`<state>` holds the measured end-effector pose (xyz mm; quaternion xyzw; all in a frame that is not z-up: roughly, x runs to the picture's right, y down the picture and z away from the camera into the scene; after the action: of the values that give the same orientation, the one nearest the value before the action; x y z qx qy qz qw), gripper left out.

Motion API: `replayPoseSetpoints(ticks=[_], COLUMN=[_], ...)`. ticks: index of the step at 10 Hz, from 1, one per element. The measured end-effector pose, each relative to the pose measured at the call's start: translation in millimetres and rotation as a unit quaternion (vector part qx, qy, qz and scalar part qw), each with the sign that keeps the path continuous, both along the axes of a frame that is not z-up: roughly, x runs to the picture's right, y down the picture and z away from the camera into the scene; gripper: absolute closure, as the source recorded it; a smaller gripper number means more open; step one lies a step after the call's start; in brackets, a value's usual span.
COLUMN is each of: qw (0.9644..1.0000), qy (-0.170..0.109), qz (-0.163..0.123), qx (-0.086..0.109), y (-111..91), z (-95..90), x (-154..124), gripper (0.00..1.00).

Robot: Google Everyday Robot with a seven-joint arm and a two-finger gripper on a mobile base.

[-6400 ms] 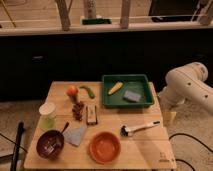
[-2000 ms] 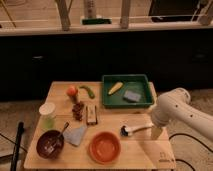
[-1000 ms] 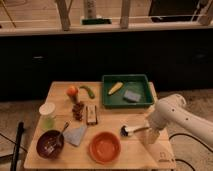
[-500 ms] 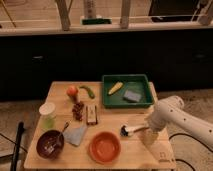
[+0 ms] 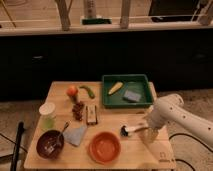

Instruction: Place brush in red bowl

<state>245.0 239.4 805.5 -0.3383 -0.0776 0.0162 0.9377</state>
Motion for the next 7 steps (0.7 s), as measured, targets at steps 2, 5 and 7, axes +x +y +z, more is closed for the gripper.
replayPoseSetpoints(ticks=[2,5,7], qw=[0.9999,0.9996,0.9995], qy=[-0.008,-0.012,-0.014], qz=[-0.01,-0.015,-0.015], qx=[-0.01,-0.021,-0.023], y=[2,5,6], z=[10.8,24.9,28.6], x=[3,12,18], gripper=[0.2,0.34,0.52])
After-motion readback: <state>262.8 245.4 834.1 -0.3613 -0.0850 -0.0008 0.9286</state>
